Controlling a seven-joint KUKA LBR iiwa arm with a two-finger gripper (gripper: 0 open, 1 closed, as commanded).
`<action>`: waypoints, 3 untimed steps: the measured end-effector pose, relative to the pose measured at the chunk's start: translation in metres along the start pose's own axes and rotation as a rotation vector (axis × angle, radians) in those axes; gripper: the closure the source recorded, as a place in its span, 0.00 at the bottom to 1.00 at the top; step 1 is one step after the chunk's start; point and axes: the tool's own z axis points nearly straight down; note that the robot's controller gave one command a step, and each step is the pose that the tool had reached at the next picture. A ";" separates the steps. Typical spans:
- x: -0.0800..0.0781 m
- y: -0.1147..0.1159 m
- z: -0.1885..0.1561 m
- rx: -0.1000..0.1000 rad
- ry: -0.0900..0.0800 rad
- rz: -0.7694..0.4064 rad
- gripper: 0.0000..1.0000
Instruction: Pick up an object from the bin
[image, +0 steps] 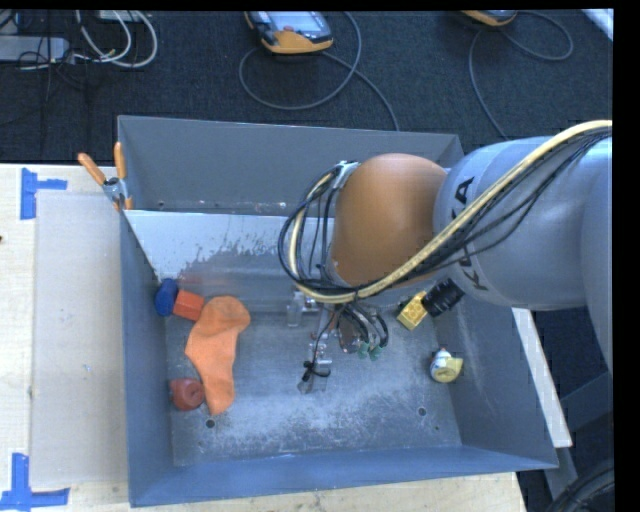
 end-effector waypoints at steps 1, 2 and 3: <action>-0.001 -0.001 -0.005 -0.001 -0.007 0.003 0.00; -0.062 0.045 0.021 -0.001 -0.006 -0.054 0.00; -0.112 0.084 0.043 -0.002 -0.003 -0.062 0.00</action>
Offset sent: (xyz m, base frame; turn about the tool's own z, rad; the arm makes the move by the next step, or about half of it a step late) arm 0.0696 0.0530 -0.0288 -0.0647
